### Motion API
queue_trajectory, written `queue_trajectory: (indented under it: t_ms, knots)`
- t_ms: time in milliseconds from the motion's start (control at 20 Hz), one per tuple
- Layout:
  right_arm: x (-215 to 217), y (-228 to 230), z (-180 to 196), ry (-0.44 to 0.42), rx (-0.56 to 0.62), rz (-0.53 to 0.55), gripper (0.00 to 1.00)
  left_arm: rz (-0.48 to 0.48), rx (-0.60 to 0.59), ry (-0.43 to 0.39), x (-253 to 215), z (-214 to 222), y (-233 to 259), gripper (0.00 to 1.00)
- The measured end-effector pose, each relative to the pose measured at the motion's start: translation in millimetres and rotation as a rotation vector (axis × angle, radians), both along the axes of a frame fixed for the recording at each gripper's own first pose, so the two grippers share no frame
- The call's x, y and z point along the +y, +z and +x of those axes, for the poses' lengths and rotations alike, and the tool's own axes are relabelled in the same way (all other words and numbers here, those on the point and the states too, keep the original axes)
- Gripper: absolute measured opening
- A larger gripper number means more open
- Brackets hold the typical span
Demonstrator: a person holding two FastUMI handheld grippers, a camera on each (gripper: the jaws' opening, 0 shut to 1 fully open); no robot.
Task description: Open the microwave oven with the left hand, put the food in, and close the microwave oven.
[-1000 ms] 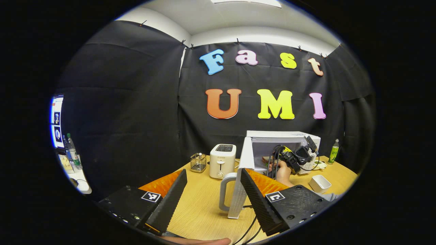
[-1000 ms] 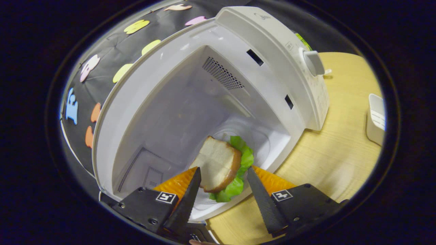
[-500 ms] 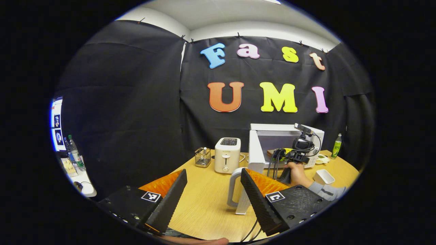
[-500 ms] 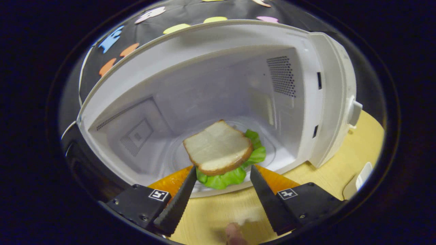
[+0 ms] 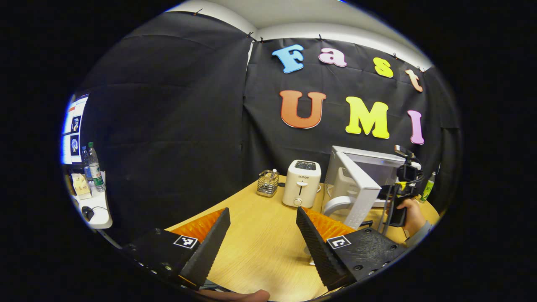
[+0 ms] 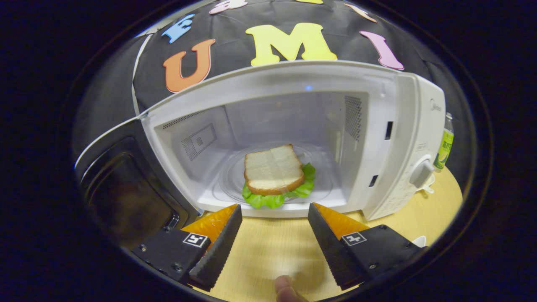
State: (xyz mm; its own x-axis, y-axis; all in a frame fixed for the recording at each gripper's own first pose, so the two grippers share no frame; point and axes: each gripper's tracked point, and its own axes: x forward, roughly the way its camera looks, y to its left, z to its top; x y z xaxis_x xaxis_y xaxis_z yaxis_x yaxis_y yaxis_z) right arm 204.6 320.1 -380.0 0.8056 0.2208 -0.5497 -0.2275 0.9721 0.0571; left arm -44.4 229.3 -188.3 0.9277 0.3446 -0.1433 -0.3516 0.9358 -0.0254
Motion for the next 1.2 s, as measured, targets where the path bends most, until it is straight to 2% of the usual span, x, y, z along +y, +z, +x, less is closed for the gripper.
queue_trajectory:
  t_ms: [50,100,150,200,250,300,350,400,450,500,550,600,650,700,750,800,900,950,1000,1050,1150,1200]
  knots:
    - [-7,13,-10,0.003,-0.026,0.01,0.91,0.01,0.002,0.009,5,5,-3,0.84]
    - [-14,27,-20,0.007,-0.062,0.024,0.91,0.02,0.003,0.018,10,10,-5,0.95]
    - [-22,41,-35,0.006,-0.092,0.036,1.0,0.029,-0.001,0.017,16,15,-7,0.95]
    - [-31,52,-50,0.003,-0.108,0.05,1.0,0.028,0.013,0.003,16,21,-11,0.96]
    - [-35,64,-68,0.02,-0.115,0.074,0.91,0.029,0.019,-0.01,19,26,-17,0.94]
    - [-36,74,-86,0.045,-0.13,0.099,1.0,0.035,0.019,-0.017,22,29,-20,0.78]
    - [-40,86,-104,0.077,-0.15,0.107,0.92,0.049,0.015,-0.017,28,31,-21,0.83]
    - [-48,99,-120,0.096,-0.178,0.098,1.0,0.071,0.007,-0.002,35,33,-22,0.65]
    - [-58,111,-136,0.108,-0.21,0.075,0.91,0.083,0.005,0.025,42,36,-24,0.45]
    - [-69,123,-150,0.117,-0.243,0.06,0.92,0.078,0.015,0.054,49,38,-28,0.34]
    - [-79,137,-162,0.125,-0.276,0.057,0.92,0.058,0.018,0.062,50,38,-33,0.07]
    - [-87,149,-175,0.13,-0.299,0.065,0.91,0.031,0.018,0.024,42,42,-37,0.0]
    - [-98,160,-187,0.129,-0.317,0.071,0.92,0.015,0.01,-0.008,36,44,-40,0.05]
    - [-108,173,-197,0.131,-0.339,0.087,0.91,0.003,0.02,-0.024,31,38,-43,0.05]
    - [-115,188,-208,0.144,-0.367,0.103,0.91,-0.001,0.026,-0.023,26,32,-47,0.0]
    - [-125,201,-214,0.146,-0.4,0.109,1.0,0.013,0.026,-0.03,25,37,-49,0.01]
    - [-150,213,-225,0.131,-0.437,0.088,1.0,0.052,0.013,-0.092,8,41,-44,0.0]
    - [-158,221,-230,0.124,-0.458,0.079,0.91,0.075,0.011,-0.112,0,43,-43,0.0]
    - [-163,230,-234,0.128,-0.495,0.079,1.0,0.083,0.012,-0.131,-7,46,-43,0.0]
    - [-167,239,-235,0.131,-0.536,0.076,1.0,0.073,0.019,-0.156,-16,49,-43,0.0]
    - [-182,232,-236,0.121,-0.52,0.055,1.0,0.053,0.012,-0.214,-44,51,-43,0.0]
    - [-185,226,-237,0.125,-0.497,0.067,0.92,0.061,0.001,-0.248,-60,52,-40,0.0]
